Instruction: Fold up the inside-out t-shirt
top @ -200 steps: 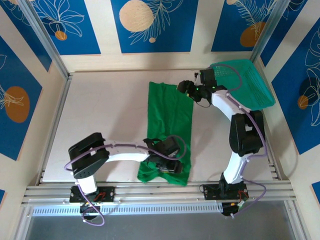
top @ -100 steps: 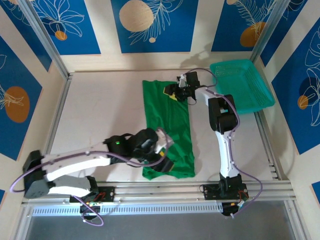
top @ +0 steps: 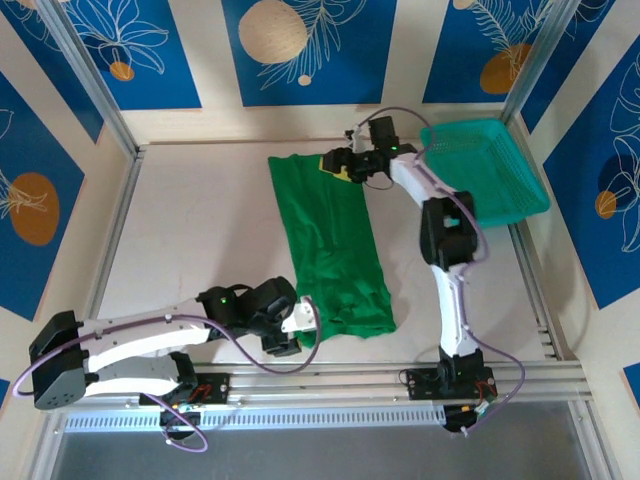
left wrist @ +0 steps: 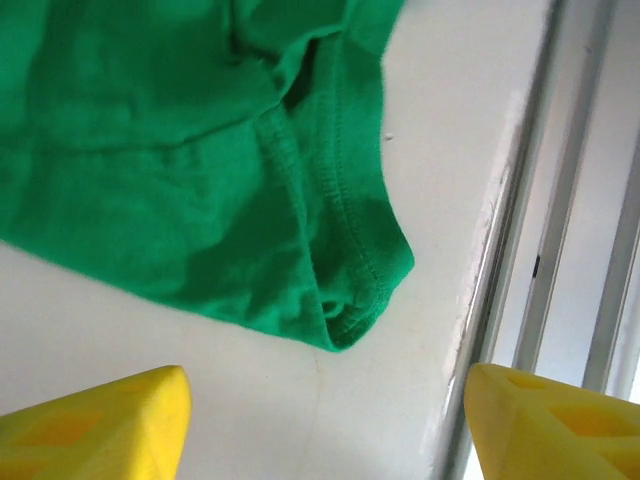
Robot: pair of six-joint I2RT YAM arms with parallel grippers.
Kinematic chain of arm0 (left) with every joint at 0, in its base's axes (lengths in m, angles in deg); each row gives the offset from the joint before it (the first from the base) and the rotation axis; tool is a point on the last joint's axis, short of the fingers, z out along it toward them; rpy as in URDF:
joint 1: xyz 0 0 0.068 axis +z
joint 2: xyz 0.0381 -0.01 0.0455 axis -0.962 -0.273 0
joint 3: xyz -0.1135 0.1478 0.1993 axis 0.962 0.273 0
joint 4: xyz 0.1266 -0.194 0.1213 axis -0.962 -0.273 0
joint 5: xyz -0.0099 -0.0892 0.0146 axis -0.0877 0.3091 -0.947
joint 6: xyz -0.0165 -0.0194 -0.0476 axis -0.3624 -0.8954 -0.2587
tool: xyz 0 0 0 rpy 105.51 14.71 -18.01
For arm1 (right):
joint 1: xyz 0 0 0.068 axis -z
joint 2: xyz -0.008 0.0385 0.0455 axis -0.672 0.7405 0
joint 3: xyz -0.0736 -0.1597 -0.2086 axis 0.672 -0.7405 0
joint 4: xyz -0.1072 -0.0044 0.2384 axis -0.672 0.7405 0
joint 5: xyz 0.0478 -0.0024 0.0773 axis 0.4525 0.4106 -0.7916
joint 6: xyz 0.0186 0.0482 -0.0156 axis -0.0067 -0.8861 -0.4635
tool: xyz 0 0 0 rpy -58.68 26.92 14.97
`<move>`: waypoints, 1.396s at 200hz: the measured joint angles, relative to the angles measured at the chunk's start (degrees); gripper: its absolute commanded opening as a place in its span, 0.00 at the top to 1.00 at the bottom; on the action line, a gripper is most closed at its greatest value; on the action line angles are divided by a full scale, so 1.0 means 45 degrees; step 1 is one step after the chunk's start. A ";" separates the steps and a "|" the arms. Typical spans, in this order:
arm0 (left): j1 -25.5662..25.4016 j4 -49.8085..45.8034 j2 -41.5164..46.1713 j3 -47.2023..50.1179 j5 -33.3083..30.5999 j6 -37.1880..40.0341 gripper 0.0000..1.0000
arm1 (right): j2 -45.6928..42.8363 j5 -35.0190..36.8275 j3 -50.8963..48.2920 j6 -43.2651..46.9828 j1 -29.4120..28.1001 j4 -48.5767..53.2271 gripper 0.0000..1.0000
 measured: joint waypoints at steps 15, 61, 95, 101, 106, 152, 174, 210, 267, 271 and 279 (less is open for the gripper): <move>-0.0010 0.0447 -0.0359 -0.0005 0.0058 0.1982 0.26 | -0.3983 0.0000 -0.3492 0.1957 0.0155 -0.0253 0.21; -0.0010 0.1719 -0.2161 0.0296 0.0015 0.5192 0.24 | -1.3658 0.0287 -1.1011 1.1647 0.0010 0.1520 0.01; 0.0039 0.3011 -0.3157 0.1093 -0.0199 0.6193 0.24 | -1.4343 0.1846 -1.4809 1.6160 -0.0821 0.3662 0.01; 0.0068 0.3215 -0.3400 0.1093 -0.0189 0.6290 0.24 | -1.4450 0.2098 -1.5324 1.6597 -0.1001 0.3730 0.01; 0.0083 0.3225 -0.3555 0.1049 -0.0117 0.6353 0.24 | -1.4557 0.2293 -1.5698 1.6917 -0.1175 0.3735 0.01; 0.0102 0.2803 -0.4352 0.0607 0.0126 0.6387 0.31 | -1.4333 0.3643 -1.7233 1.8467 -0.1943 0.1982 0.01; 0.0102 0.2623 -0.4381 0.0578 0.0262 0.6402 0.50 | -1.2915 0.4269 -1.7126 1.8680 -0.2511 0.0777 0.05; 0.0102 0.2263 -0.4517 0.0437 0.0724 0.6348 1.00 | -1.0904 0.4687 -1.6597 1.8744 -0.3609 0.0131 0.87; -0.0160 0.1491 -0.3347 0.0311 0.0437 0.5911 1.00 | -1.3882 0.5042 -1.6062 1.8496 -0.5683 0.2890 1.00; -0.0306 0.1166 -0.2977 0.0291 0.0423 0.5804 1.00 | -1.4265 0.5051 -1.5990 1.8340 -0.6037 0.3313 1.00; -0.0636 0.0495 -0.2244 0.0194 0.0384 0.5610 1.00 | -1.4931 0.5124 -1.5824 1.8102 -0.6693 0.4104 1.00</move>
